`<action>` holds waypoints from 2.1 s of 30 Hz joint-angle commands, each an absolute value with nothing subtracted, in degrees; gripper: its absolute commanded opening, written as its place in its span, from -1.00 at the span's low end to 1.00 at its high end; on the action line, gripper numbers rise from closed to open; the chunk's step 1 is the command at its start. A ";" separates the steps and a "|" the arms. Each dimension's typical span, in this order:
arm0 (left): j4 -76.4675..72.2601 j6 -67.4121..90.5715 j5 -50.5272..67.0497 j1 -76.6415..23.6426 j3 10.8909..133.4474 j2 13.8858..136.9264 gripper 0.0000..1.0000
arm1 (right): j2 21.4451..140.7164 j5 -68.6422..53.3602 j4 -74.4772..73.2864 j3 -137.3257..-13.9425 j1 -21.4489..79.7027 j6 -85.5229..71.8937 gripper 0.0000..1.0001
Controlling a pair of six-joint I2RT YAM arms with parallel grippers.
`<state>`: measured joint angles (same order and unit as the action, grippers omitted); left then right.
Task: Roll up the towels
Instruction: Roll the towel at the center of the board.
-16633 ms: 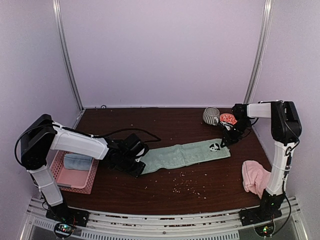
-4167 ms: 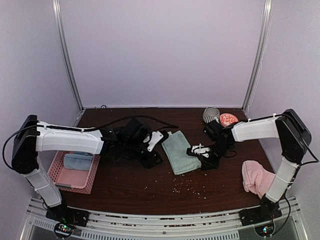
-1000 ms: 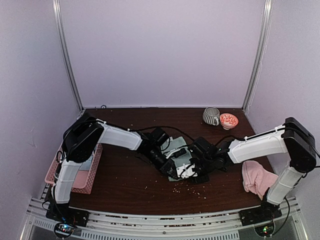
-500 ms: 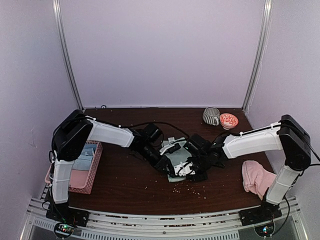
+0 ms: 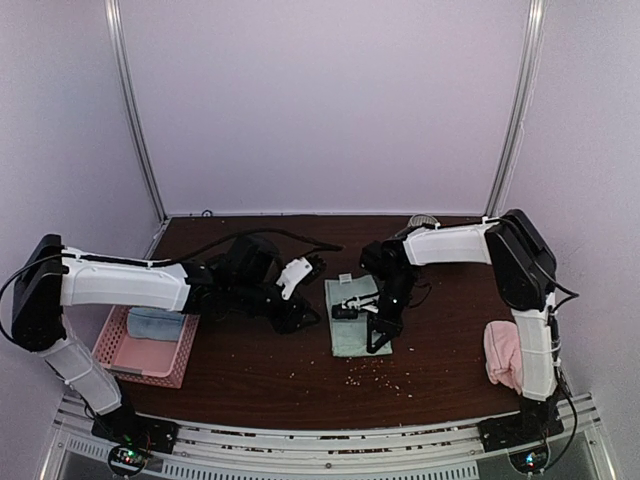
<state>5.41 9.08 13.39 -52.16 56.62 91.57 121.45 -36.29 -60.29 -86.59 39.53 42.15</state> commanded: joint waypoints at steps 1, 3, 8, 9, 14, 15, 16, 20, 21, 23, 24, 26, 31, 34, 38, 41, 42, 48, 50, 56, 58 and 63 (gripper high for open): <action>-1.12 -1.47 -1.50 -60.64 56.33 90.36 -0.22 | 133.21 -41.12 -74.16 -94.74 35.55 40.93 -0.97; -3.04 -5.90 -2.48 -63.99 57.40 91.59 -0.21 | 136.94 -40.61 -75.03 -97.63 34.71 39.97 -0.96; 0.55 -9.86 -1.56 -65.74 66.26 101.36 -0.22 | 140.85 -40.02 -74.56 -99.92 33.75 37.77 -0.96; 0.75 -10.44 -1.33 -65.74 67.64 103.34 -0.22 | 140.84 -40.35 -74.21 -99.79 33.75 37.75 -0.95; 2.55 -13.64 1.36 -65.74 73.56 111.80 -0.22 | 140.46 -42.06 -72.30 -98.38 33.75 36.85 -0.94; 3.42 -14.16 1.40 -65.74 74.76 113.28 -0.23 | 140.28 -42.09 -72.03 -98.09 33.75 36.53 -0.93; 4.16 -14.50 1.41 -65.74 75.83 114.85 -0.22 | 140.09 -42.10 -71.91 -97.81 33.75 36.38 -0.94; 6.38 -16.48 0.90 -65.67 78.37 118.27 -0.24 | 138.96 -42.06 -71.41 -97.14 33.75 36.11 -0.92; 6.68 -16.92 0.40 -65.66 78.66 118.94 -0.26 | 138.76 -41.97 -71.15 -96.98 33.75 35.90 -0.92; 7.22 -17.56 -0.08 -65.57 78.88 120.08 -0.29 | 138.61 -41.91 -70.95 -96.86 33.75 35.77 -0.92; 7.47 -17.74 -0.05 -65.59 78.92 120.48 -0.31 | 138.63 -41.92 -70.84 -96.79 33.75 35.74 -0.92; 7.85 -17.70 0.08 -65.57 78.85 120.82 -0.36 | 138.54 -41.87 -70.69 -96.46 33.75 35.59 -0.92; 8.67 -17.28 -0.22 -65.57 78.32 120.66 -0.51 | 138.58 -41.70 -70.14 -96.10 33.75 35.51 -0.92; 8.96 -16.99 -0.50 -65.57 78.07 120.63 -0.68 | 138.33 -42.06 -70.31 -96.37 33.75 35.71 -0.91; 8.84 -16.45 0.22 -65.59 78.13 120.40 -0.98 | 136.23 -45.92 -72.81 -96.58 33.54 38.02 -0.86; 9.22 -16.05 1.43 -65.57 78.35 120.32 -1.00 | 132.84 -48.87 -77.25 -97.55 33.19 42.09 -0.68; 9.27 -15.93 1.93 -65.57 78.32 120.23 -1.00 | 131.50 -49.71 -77.72 -97.79 32.80 42.31 -0.59; 10.43 -14.17 4.20 -65.57 78.24 118.81 -1.00 | 126.30 -49.22 -76.76 -101.03 28.59 39.89 -0.34; 10.79 -13.18 4.96 -65.57 78.14 118.07 -1.00 | 127.34 -47.75 -72.66 -102.30 26.83 34.35 -0.41; 12.86 -9.42 7.04 -65.57 78.73 116.69 -1.00 | 132.25 -40.06 -64.32 -104.17 27.82 26.70 -0.55; 13.08 -8.20 8.07 -65.57 78.46 116.15 -1.00 | 133.75 -38.03 -63.37 -104.66 29.05 25.81 -0.57; 13.48 -5.95 10.60 -65.57 77.28 115.51 -1.00 | 136.81 -34.33 -61.41 -105.60 30.62 23.41 -0.61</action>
